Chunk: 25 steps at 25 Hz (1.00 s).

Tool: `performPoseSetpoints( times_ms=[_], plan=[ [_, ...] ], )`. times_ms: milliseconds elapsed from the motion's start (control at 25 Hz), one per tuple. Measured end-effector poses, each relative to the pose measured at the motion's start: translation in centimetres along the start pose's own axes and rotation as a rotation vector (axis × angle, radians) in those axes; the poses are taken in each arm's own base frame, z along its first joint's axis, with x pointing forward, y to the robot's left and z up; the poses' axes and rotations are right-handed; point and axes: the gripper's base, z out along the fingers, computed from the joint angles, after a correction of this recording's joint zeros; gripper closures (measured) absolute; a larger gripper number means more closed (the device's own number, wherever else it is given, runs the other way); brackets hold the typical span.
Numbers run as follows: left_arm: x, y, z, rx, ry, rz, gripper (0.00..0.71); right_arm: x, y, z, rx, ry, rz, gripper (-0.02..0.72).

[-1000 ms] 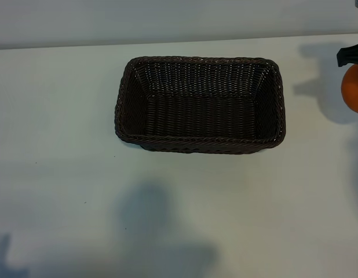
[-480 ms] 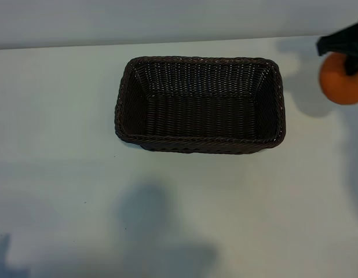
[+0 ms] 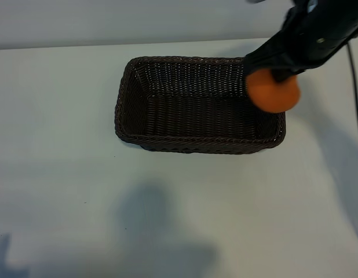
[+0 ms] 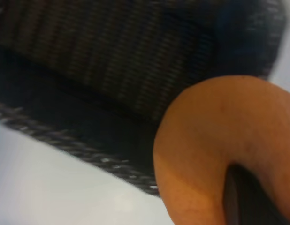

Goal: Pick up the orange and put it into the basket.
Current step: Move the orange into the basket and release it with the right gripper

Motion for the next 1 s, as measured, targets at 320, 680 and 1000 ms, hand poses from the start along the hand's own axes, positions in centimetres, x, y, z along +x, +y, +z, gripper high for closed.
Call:
performPoseSetpoints(
  times_ms=[320,680,1000],
  plan=[
    [0.0,0.0,0.0,0.000,0.000,0.000,0.243,-0.3,2.7,0.3,-0.046,-0.048,-0.058,0.631],
    [0.0,0.0,0.0,0.000,0.000,0.000,0.243,-1.3,2.8,4.8,-0.039,-0.019,-0.056,0.631],
    [0.0,0.0,0.0,0.000,0.000,0.000,0.243,-2.6,3.0,9.0,-0.033,0.026,-0.055,0.631]
  ],
)
